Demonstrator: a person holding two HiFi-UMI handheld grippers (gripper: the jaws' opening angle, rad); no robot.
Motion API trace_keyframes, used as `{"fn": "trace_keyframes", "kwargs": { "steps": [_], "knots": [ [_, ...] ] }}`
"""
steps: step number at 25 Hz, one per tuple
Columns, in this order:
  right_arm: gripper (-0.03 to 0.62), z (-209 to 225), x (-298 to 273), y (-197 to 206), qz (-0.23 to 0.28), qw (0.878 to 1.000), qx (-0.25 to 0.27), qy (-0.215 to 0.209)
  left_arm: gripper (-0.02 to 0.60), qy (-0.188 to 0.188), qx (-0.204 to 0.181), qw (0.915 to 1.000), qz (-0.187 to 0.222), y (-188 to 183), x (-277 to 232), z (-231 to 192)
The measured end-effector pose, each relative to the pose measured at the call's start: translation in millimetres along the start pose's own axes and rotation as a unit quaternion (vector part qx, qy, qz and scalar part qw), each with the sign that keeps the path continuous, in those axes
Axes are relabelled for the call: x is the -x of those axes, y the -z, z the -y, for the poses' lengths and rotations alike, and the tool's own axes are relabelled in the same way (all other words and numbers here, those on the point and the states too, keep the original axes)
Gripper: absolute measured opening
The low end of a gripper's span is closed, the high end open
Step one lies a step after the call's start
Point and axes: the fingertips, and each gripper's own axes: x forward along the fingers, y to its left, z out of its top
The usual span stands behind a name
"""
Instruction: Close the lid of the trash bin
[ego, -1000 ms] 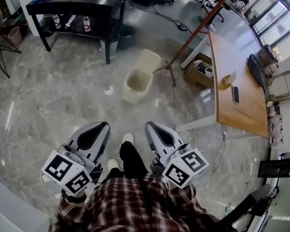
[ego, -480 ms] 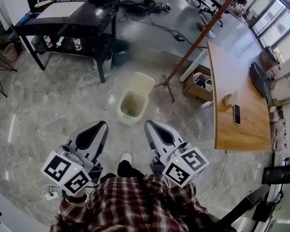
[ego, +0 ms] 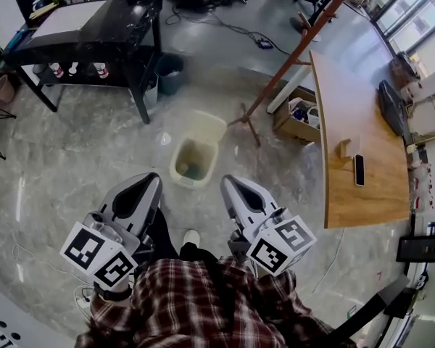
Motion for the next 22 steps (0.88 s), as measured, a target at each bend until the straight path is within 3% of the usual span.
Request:
{"fn": "trace_keyframes", "kwargs": {
  "steps": [11,18,22],
  "knots": [
    [0.012,69,-113,-36,0.009,0.993,-0.002,0.119,0.011,0.095,-0.008,0.9929,-0.071,-38,-103,-110],
    [0.012,122,-171,-20,-0.036,0.978,0.011,0.203,0.011,0.157,-0.001,0.9763,-0.149,-26,-154,-170],
    [0.012,145,-181,6,-0.064,0.972,-0.007,0.224,0.011,0.167,0.017,0.9672,-0.191,-4,-172,-186]
  ]
}}
